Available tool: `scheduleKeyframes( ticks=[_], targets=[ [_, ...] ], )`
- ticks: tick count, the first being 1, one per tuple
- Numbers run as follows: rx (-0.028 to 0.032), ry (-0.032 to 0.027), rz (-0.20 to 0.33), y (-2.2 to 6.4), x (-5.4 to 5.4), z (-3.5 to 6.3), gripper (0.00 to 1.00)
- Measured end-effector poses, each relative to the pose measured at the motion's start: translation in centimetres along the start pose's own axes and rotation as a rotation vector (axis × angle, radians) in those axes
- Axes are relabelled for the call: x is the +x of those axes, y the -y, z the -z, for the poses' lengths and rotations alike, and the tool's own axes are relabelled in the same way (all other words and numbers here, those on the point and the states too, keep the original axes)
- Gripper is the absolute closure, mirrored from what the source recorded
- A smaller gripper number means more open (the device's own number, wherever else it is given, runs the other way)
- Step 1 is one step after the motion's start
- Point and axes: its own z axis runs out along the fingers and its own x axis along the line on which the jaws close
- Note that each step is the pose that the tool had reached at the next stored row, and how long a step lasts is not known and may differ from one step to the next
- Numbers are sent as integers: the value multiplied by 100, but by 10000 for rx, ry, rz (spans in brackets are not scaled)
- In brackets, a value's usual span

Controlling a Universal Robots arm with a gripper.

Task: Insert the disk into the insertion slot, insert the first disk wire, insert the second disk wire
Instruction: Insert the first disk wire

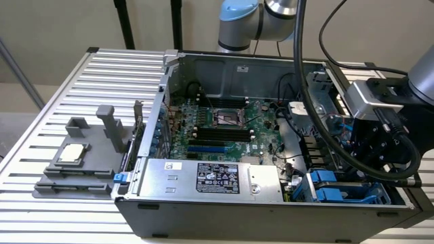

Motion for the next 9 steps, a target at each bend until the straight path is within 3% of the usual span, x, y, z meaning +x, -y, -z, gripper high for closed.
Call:
scheduleKeyframes(
  ticks=[3,4,9],
  targets=[
    [0,3,3,2,0,0,82],
    [0,-3,1,1,-1,16,76],
    [0,5,-1,-10,19,207,76]
  ],
)
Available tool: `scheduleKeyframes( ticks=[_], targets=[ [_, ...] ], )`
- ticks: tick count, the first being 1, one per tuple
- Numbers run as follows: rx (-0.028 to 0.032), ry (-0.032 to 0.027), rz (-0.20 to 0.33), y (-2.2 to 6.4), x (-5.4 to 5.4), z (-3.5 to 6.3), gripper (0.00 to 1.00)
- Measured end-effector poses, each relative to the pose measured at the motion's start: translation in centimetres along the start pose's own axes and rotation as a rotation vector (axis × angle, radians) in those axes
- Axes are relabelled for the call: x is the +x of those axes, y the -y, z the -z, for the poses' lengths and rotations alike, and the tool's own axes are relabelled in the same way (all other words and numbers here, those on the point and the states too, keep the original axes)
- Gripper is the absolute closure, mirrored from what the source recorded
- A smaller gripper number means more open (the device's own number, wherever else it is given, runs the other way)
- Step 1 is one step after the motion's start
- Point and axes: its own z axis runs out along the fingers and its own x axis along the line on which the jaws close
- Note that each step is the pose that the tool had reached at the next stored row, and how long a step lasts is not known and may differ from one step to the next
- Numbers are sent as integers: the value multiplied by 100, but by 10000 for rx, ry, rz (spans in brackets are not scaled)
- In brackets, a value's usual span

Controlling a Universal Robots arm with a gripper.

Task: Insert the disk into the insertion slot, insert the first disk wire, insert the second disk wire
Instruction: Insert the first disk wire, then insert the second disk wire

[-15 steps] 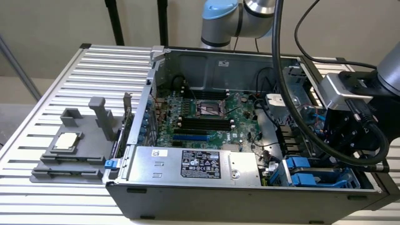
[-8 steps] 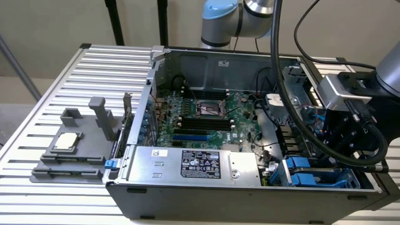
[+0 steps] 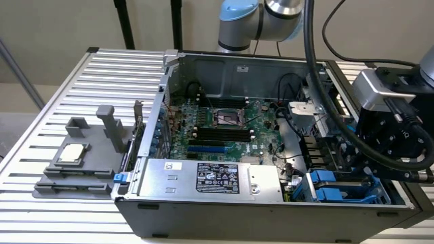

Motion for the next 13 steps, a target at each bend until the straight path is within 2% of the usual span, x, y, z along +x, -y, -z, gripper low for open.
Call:
scheduleKeyframes(
  ticks=[3,7,13],
  targets=[
    [4,1,1,-66,55,52,76],
    [8,10,1,-213,108,65,76],
    [8,12,2,-214,109,64,76]
  ],
)
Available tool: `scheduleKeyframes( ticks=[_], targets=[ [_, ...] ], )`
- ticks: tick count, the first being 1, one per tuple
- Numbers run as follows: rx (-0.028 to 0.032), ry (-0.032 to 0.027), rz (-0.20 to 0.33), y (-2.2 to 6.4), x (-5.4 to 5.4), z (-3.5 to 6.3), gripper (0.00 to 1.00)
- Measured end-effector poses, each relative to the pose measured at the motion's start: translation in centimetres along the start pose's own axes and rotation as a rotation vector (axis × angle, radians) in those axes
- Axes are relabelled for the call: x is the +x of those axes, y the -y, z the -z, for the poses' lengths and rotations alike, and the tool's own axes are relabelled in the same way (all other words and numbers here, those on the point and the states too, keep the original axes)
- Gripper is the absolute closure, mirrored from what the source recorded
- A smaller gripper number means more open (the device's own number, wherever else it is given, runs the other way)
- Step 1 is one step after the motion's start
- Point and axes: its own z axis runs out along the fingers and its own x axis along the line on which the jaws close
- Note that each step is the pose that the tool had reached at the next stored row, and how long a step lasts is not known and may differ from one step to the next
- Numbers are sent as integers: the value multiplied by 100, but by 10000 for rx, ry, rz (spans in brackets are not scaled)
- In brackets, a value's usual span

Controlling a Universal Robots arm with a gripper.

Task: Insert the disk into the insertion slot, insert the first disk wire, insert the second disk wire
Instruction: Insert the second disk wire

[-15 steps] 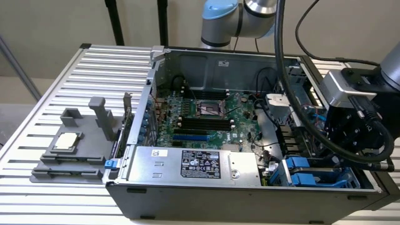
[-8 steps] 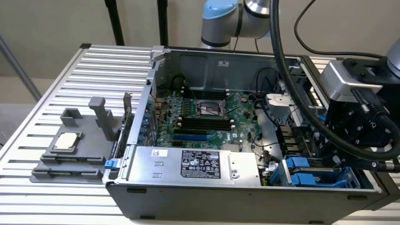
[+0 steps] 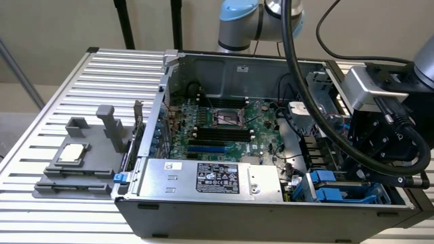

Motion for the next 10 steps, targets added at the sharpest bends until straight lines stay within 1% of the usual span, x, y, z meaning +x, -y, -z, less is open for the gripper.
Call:
scheduleKeyframes(
  ticks=[10],
  targets=[
    [0,1,0,0,1,2,76]
  ],
)
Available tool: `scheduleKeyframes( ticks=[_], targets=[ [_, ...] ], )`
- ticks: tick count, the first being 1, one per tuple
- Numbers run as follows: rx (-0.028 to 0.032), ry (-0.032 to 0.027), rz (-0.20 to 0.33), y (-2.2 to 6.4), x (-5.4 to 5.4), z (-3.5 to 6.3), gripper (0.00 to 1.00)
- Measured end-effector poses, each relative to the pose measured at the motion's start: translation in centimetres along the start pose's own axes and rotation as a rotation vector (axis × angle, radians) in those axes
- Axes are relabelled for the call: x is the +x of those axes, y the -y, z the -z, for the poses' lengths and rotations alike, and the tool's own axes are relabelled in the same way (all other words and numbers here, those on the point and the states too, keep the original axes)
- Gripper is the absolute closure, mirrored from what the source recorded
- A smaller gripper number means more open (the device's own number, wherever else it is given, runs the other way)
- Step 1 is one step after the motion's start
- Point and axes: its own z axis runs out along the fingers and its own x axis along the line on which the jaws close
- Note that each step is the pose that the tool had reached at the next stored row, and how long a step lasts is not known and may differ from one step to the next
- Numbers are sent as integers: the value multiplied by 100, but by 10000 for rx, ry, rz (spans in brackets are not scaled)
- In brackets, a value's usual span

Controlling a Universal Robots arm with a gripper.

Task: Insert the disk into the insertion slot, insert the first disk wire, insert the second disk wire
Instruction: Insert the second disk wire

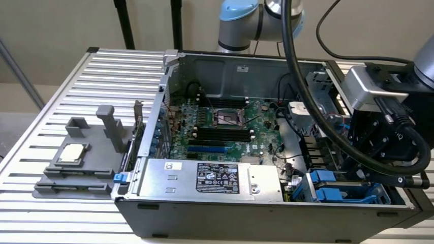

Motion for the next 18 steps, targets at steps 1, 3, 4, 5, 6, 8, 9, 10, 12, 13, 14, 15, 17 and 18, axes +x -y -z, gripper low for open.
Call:
scheduleKeyframes(
  ticks=[1,3,4,5,6,8,9,10,12,13,14,15,17,18],
  targets=[
    [0,3,0,-3,0,13,76],
    [0,10,-1,-14,-2,84,76],
    [0,10,0,-21,-3,129,76],
    [0,9,0,-28,-5,176,76],
    [-1,10,0,-30,-9,221,76],
    [-1,12,1,-32,-31,287,76],
    [-1,12,1,-33,-55,297,76],
    [-1,10,0,-35,-76,299,76],
    [-1,9,0,-36,-123,298,76],
    [-1,11,0,-37,-145,296,76],
    [-1,10,0,-37,-167,296,76],
    [-1,9,0,-37,-189,296,76],
    [0,11,0,-32,-221,294,74],
    [0,9,0,-25,-231,294,74]
  ],
)
